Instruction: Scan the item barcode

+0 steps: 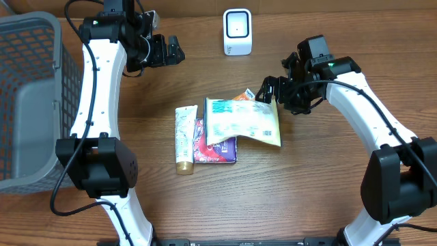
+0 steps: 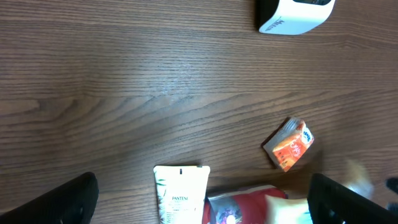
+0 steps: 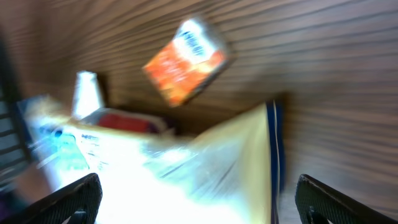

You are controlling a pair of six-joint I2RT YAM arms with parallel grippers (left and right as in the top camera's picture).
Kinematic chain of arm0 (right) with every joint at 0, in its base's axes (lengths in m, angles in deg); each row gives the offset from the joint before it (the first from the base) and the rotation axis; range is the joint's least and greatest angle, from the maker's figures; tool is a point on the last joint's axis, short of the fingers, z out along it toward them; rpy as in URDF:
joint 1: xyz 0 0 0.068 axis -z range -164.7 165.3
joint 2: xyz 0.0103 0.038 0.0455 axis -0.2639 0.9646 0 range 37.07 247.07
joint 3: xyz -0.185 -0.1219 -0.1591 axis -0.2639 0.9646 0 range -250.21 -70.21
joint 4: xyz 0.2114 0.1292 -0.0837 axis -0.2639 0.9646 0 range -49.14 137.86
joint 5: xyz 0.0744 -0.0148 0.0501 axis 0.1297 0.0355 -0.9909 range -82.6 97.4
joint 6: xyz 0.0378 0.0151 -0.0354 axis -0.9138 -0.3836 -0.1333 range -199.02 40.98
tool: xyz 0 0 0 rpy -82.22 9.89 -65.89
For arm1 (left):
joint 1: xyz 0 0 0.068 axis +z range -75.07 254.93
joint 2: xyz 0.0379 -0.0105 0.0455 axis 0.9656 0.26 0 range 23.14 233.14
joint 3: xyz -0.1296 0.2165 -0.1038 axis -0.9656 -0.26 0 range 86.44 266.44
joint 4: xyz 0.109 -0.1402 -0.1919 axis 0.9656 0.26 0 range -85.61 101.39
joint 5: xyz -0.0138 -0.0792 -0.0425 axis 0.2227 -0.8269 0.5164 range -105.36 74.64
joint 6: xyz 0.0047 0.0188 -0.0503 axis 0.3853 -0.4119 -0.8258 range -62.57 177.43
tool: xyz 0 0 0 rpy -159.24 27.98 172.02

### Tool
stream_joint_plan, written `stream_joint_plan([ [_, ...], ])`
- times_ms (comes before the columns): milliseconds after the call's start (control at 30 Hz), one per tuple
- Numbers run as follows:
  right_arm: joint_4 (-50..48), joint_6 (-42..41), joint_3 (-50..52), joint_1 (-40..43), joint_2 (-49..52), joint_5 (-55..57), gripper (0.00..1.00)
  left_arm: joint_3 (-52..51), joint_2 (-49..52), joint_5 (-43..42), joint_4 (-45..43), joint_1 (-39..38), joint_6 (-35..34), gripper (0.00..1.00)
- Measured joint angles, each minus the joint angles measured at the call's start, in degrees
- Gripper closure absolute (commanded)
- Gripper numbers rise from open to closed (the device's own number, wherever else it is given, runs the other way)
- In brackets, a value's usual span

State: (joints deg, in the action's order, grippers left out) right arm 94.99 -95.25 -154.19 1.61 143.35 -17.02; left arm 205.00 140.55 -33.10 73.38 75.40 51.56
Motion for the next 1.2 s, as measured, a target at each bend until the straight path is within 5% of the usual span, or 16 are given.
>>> stream_joint_plan([
  [400, 6.3, 1.6, -5.6, 3.1, -3.1, 6.3, 0.00, 0.0, 0.0, -4.8, 1.5, 0.0, 0.3, 0.00],
  [600, 18.9, 1.4, -6.1, 2.5, -6.3, 8.7, 0.00, 0.0, 0.0, -6.3, 2.2, 0.0, 0.5, 0.00],
  [900, 26.1, -15.0, -5.9, -6.3, -6.5, 5.6, 0.00, 0.0, 0.0, -6.3, 2.4, 0.0, 0.5, 0.00],
  [967, 25.3, -17.0, -4.8, -9.1, -6.6, 5.4, 0.16, 0.0, 0.0, -6.3, 2.4, 0.0, 0.5, 0.00],
  [1000, 24.5, -18.1, -3.6, -10.6, -6.7, 5.7, 0.32, 0.0, 0.0, -6.3, 2.4, 0.0, 0.5, 0.00],
  [1067, 22.1, -19.8, 0.1, -13.4, -6.8, 6.9, 0.80, 0.0, 0.0, -6.3, 2.4, 0.0, 0.5, 0.00],
  [1100, 21.2, -20.4, 1.8, -14.3, -6.8, 7.5, 0.91, 0.0, 0.0, -6.3, 2.5, 0.0, 0.5, 0.00],
  [1200, 18.3, -23.2, 7.3, -16.5, -6.8, 11.3, 0.96, 0.0, 0.0, -6.3, 2.7, 0.0, 0.5, 0.00],
])
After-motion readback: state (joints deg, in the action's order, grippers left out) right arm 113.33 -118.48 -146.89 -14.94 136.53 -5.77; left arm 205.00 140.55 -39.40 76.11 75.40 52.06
